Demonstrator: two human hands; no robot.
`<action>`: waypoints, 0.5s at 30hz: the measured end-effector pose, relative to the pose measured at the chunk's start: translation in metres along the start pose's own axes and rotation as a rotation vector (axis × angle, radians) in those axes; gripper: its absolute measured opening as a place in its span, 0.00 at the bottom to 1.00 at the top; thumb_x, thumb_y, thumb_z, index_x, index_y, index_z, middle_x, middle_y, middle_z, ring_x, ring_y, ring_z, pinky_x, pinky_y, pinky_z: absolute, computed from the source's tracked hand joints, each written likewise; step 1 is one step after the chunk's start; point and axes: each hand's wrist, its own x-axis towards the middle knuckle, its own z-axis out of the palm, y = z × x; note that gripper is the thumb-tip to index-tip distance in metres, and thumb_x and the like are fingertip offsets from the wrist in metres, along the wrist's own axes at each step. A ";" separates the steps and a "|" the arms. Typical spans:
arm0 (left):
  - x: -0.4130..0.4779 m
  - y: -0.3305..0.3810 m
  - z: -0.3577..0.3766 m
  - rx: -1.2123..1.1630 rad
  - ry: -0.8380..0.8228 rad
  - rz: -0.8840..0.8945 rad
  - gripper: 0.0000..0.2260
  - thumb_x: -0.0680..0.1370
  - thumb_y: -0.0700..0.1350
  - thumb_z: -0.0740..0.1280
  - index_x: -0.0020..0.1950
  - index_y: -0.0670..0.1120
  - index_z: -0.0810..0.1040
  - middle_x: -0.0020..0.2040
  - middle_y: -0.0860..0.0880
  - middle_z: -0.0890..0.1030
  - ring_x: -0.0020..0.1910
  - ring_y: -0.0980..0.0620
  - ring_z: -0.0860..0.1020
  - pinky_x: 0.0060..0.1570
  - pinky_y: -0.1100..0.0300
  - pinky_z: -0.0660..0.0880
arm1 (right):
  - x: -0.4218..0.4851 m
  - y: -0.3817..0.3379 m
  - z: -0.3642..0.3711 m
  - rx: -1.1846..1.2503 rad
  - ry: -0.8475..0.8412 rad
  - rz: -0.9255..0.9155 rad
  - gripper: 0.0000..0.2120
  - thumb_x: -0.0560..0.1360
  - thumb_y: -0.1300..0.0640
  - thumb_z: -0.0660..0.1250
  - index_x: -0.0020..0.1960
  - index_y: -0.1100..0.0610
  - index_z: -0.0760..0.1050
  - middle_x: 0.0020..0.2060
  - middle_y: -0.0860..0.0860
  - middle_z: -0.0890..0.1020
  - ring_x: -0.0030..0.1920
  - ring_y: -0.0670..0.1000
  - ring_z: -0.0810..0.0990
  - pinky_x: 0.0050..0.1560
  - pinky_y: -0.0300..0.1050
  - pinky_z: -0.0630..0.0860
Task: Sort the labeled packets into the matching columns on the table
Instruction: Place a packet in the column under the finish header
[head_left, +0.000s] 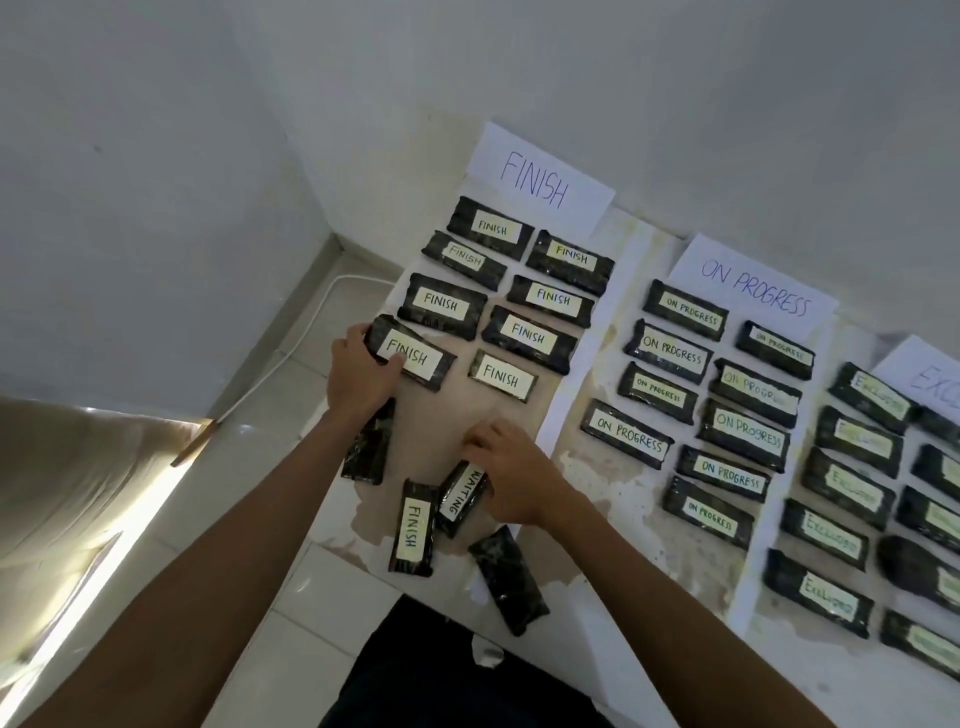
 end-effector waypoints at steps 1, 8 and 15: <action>0.000 0.000 0.000 0.045 -0.009 -0.021 0.26 0.72 0.50 0.70 0.66 0.46 0.66 0.62 0.43 0.69 0.55 0.46 0.75 0.51 0.52 0.73 | -0.002 0.001 0.001 -0.055 -0.051 -0.031 0.24 0.62 0.63 0.70 0.59 0.59 0.76 0.57 0.57 0.76 0.55 0.59 0.72 0.56 0.54 0.71; -0.008 0.007 -0.011 0.178 -0.036 -0.061 0.28 0.71 0.52 0.69 0.68 0.47 0.65 0.64 0.42 0.63 0.61 0.42 0.70 0.57 0.47 0.72 | -0.002 0.003 -0.009 -0.259 -0.136 -0.033 0.20 0.67 0.58 0.73 0.59 0.58 0.76 0.55 0.58 0.76 0.53 0.59 0.74 0.55 0.53 0.72; -0.080 0.025 -0.008 0.183 -0.138 0.192 0.19 0.73 0.44 0.67 0.63 0.47 0.72 0.61 0.44 0.70 0.60 0.45 0.69 0.55 0.52 0.71 | -0.034 0.005 -0.045 -0.097 -0.042 0.288 0.22 0.65 0.52 0.71 0.58 0.53 0.73 0.52 0.51 0.73 0.52 0.54 0.69 0.51 0.45 0.68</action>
